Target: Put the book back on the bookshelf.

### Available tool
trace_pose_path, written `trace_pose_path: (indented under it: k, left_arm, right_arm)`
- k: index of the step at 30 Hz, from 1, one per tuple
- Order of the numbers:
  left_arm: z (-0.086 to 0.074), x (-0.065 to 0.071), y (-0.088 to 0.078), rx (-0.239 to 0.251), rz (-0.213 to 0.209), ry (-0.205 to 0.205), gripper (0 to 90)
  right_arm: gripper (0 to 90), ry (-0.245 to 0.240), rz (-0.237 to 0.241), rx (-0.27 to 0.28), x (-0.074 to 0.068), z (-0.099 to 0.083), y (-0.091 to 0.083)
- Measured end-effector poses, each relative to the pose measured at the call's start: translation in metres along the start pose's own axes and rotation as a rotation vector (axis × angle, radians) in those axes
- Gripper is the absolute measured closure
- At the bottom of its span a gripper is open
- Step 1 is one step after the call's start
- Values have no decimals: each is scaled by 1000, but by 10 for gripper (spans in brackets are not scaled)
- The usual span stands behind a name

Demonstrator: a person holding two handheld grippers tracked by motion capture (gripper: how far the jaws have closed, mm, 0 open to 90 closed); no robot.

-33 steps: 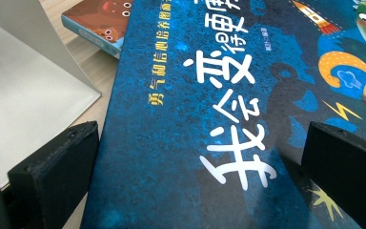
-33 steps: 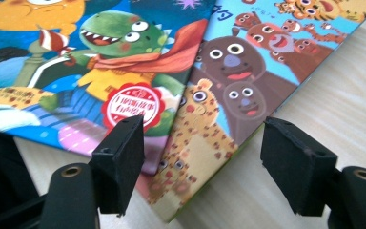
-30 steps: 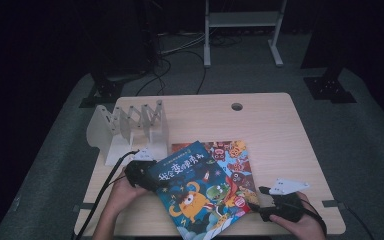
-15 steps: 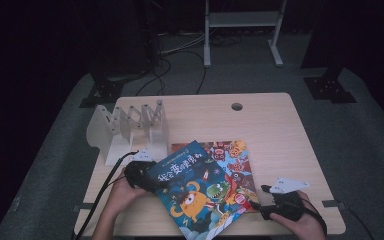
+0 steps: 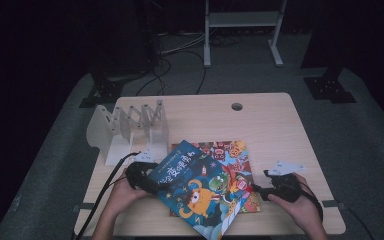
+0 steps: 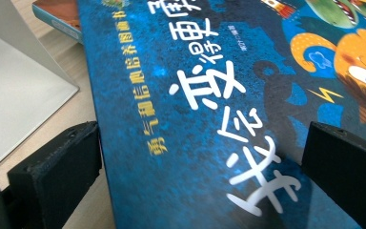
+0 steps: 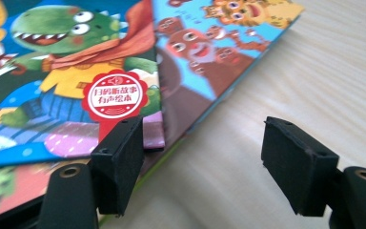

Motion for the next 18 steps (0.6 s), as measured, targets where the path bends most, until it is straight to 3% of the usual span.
trace_pose_path:
  k: [18]
  left_arm:
    - [-9,13,-5,-21,-22,26,0]
  right_arm:
    - [342,75,-141,-29,43,22,33]
Point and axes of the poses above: each handheld gripper's, and its own axes: y roughly forward along the jaws, z roughly out of its top, x roughly to its right, the point moved 3 cm from there along y, roughly forward along the jaws, and after that the axes turned 10 degrees about -y, right-handed, at the moved point
